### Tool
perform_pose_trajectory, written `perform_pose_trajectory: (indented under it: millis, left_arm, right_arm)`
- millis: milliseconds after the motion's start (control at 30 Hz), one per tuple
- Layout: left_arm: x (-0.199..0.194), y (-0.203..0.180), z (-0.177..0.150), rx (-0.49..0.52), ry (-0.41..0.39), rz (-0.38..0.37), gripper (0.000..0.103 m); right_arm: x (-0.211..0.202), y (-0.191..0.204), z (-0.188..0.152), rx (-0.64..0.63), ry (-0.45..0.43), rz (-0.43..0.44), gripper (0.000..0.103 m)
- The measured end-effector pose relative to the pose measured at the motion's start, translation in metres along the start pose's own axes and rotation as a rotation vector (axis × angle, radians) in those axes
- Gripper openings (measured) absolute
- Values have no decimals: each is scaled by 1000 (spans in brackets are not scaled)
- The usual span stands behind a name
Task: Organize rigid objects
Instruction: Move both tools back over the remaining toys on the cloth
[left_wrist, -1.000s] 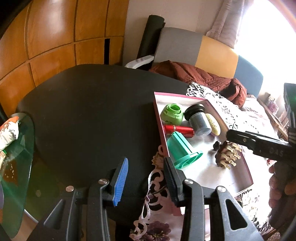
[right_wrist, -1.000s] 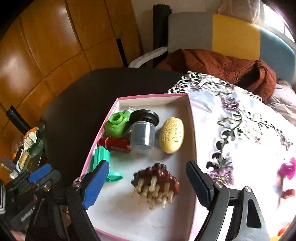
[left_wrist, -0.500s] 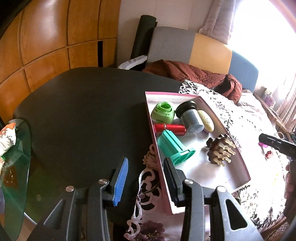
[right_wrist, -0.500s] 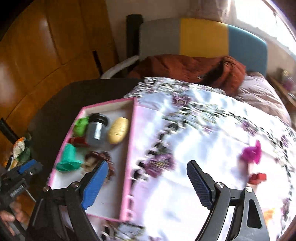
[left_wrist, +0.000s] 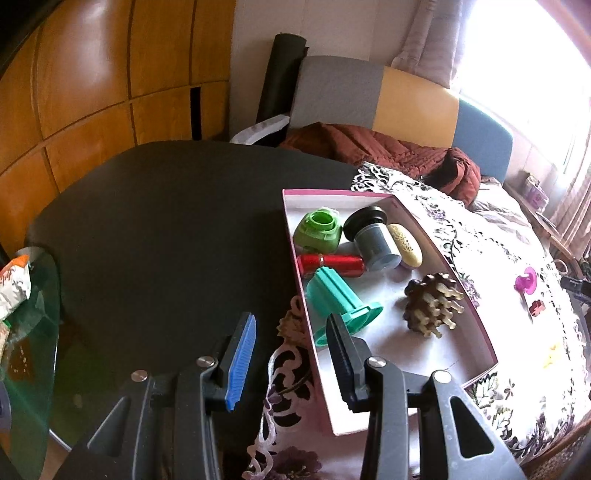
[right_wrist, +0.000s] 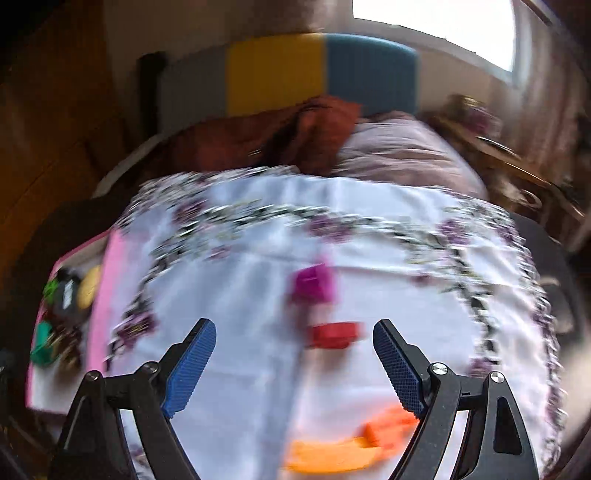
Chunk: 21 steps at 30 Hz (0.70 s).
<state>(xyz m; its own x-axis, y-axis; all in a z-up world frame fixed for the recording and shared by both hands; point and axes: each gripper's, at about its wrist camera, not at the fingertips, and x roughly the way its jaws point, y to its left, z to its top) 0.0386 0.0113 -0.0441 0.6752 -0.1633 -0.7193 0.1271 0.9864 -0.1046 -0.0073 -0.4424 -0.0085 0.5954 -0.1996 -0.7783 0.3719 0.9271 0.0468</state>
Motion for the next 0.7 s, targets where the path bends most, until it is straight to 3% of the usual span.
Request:
perform_pose_trajectory:
  millis: [167, 267, 367, 700]
  left_arm:
    - [-4, -11, 4, 33, -8, -4, 40]
    - [-8, -21, 8, 62, -20, -11, 40]
    - [-10, -34, 12, 93, -30, -32, 40]
    - [-12, -83, 9, 212, -9, -136, 40]
  right_arm:
    - [3, -68, -2, 192, -41, -122, 89]
    - [5, -100, -11, 340, -36, -143, 89]
    - [3, -122, -15, 464, -46, -101, 89]
    - [13, -126, -23, 511, -1, -105, 90]
